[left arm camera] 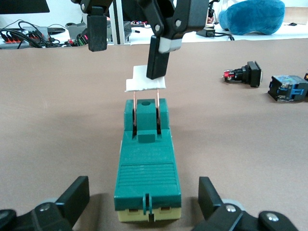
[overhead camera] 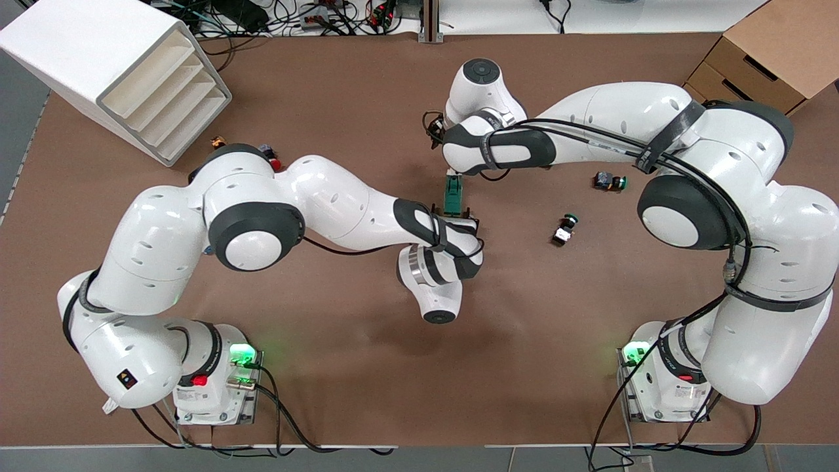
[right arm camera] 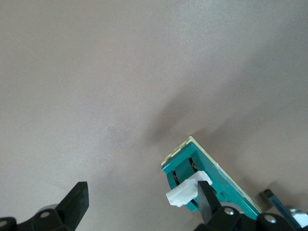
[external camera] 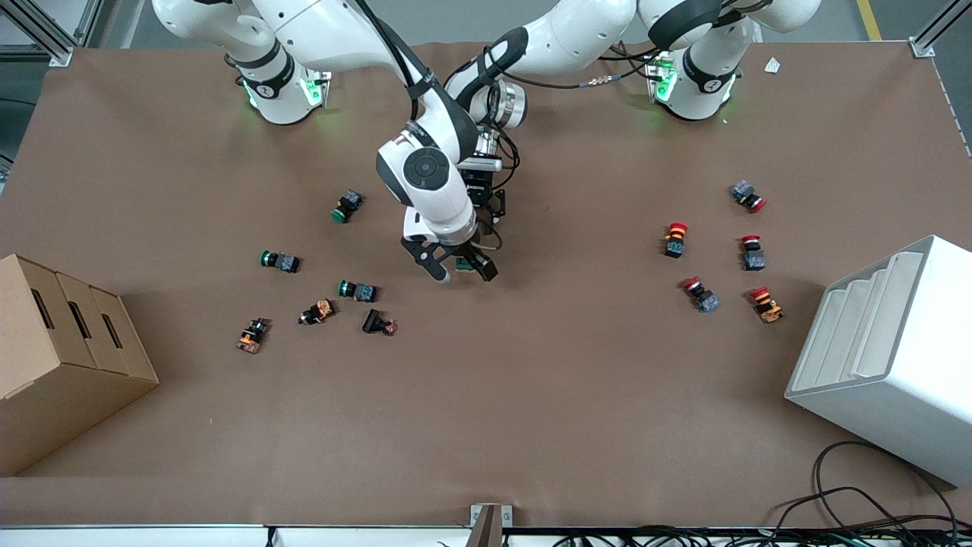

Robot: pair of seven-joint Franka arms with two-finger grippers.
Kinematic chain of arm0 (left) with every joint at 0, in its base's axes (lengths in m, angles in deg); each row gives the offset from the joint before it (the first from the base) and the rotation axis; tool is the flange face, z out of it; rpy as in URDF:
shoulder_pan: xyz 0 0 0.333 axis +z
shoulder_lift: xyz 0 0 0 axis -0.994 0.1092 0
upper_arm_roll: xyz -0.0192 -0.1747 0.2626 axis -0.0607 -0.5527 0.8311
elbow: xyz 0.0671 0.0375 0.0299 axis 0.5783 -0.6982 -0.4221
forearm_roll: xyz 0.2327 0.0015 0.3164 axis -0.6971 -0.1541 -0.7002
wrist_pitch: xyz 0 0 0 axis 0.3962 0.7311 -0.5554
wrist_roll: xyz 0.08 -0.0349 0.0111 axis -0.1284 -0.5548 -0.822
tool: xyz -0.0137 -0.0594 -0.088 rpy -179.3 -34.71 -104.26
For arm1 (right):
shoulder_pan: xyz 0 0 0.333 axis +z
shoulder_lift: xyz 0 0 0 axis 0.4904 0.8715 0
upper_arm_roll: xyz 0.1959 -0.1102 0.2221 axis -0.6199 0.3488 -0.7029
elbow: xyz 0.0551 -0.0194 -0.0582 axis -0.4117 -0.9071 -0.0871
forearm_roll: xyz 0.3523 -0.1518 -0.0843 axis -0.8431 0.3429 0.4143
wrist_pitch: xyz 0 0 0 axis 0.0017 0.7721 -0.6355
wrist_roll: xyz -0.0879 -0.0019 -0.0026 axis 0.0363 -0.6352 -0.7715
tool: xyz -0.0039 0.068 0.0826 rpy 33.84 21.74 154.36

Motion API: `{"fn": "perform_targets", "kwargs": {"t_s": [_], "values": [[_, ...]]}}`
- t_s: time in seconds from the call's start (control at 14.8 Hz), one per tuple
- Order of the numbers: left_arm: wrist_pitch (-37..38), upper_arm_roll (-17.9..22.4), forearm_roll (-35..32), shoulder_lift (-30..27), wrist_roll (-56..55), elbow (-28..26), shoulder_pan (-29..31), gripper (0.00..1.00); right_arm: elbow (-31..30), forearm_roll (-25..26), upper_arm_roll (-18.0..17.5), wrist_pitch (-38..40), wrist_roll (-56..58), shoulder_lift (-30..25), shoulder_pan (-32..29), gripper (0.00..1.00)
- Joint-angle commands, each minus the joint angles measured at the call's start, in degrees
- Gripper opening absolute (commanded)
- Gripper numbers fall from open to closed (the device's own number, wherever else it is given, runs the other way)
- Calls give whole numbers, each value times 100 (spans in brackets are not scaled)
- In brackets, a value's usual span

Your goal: Close load switch with both arms

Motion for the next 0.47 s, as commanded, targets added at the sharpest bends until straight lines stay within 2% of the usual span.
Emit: {"fn": "perform_targets", "kwargs": {"t_s": [0.0,0.41], "values": [[-31,43,-69,217,-31,86,-57,100,141,-10,-43,-112,83,201,-26,100],[-22,43,-69,208,-31,77,-57,100,466,-19,-34,-287,83,535,-35,100]]}}
